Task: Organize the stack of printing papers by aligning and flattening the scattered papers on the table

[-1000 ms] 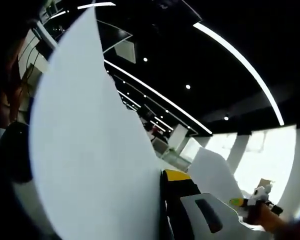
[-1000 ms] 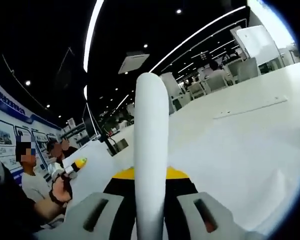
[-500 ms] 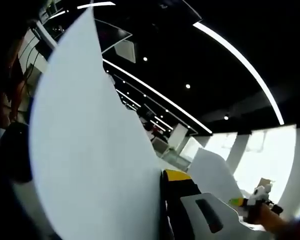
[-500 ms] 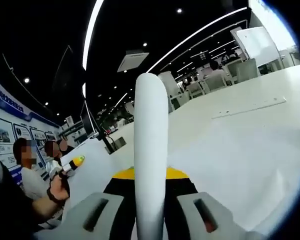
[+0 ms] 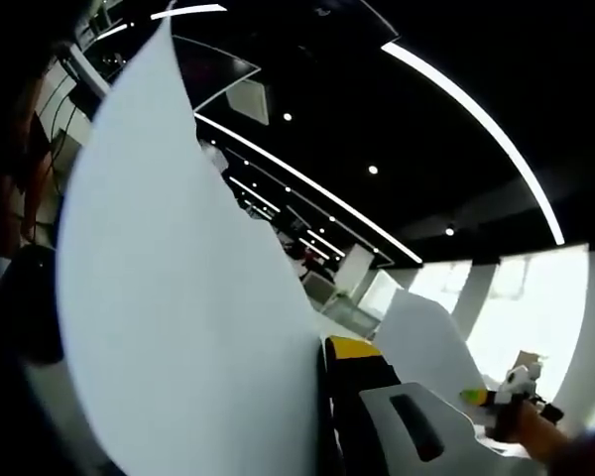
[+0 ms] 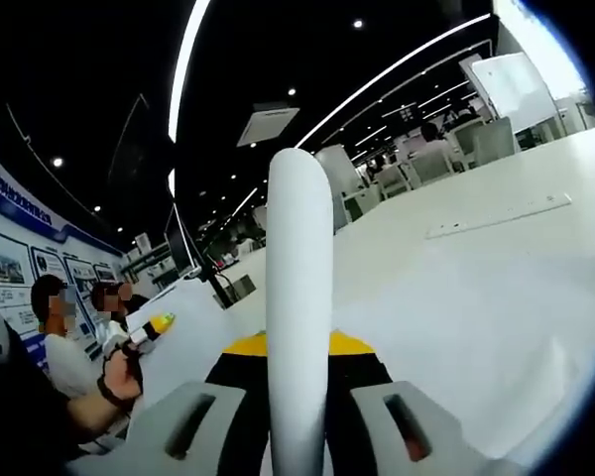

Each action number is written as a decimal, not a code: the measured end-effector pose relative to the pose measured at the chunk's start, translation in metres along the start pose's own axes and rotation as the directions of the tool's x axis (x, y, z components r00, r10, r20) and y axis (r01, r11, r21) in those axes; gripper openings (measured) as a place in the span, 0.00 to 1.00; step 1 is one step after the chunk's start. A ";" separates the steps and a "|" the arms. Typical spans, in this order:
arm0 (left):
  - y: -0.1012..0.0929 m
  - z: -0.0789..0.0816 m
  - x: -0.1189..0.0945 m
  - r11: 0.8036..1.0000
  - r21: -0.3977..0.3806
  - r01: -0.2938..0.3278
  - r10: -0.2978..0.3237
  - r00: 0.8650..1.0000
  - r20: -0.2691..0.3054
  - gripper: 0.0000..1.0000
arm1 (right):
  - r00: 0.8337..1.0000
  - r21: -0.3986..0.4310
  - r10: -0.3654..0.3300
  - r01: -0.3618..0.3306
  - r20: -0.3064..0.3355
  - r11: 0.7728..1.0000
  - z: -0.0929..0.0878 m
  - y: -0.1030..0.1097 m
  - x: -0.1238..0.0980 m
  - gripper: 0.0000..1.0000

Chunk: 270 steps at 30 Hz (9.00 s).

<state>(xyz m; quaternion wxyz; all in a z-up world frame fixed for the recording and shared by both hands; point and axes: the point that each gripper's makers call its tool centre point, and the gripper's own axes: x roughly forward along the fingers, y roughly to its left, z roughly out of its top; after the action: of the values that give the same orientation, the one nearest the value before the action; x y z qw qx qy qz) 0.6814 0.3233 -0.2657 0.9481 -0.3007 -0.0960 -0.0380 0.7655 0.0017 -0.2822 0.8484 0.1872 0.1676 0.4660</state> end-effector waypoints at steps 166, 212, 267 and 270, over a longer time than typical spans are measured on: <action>-0.010 -0.019 0.009 0.999 0.019 0.038 -0.036 0.995 -0.098 0.40 | 0.956 0.128 0.228 -0.253 0.182 0.959 0.036 0.061 0.001 0.01; -0.015 -0.021 0.010 0.996 -0.051 0.077 -0.082 0.991 -0.109 0.45 | 0.911 0.220 0.300 -0.366 0.283 0.904 0.056 0.083 0.002 0.00; -0.018 -0.025 0.011 0.995 -0.037 0.090 -0.094 0.987 -0.131 0.44 | 0.890 0.299 0.352 -0.434 0.290 0.850 0.054 0.106 0.024 0.00; -0.018 -0.024 0.011 0.995 -0.036 0.090 -0.094 0.987 -0.127 0.44 | 0.891 0.300 0.353 -0.432 0.284 0.850 0.051 0.107 0.027 0.00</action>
<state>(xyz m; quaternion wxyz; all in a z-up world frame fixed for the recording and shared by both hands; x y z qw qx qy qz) 0.6932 0.2945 -0.2729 0.9449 -0.3071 -0.0479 -0.1027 0.7248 0.0698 -0.1894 0.6995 0.4177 0.1127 0.5689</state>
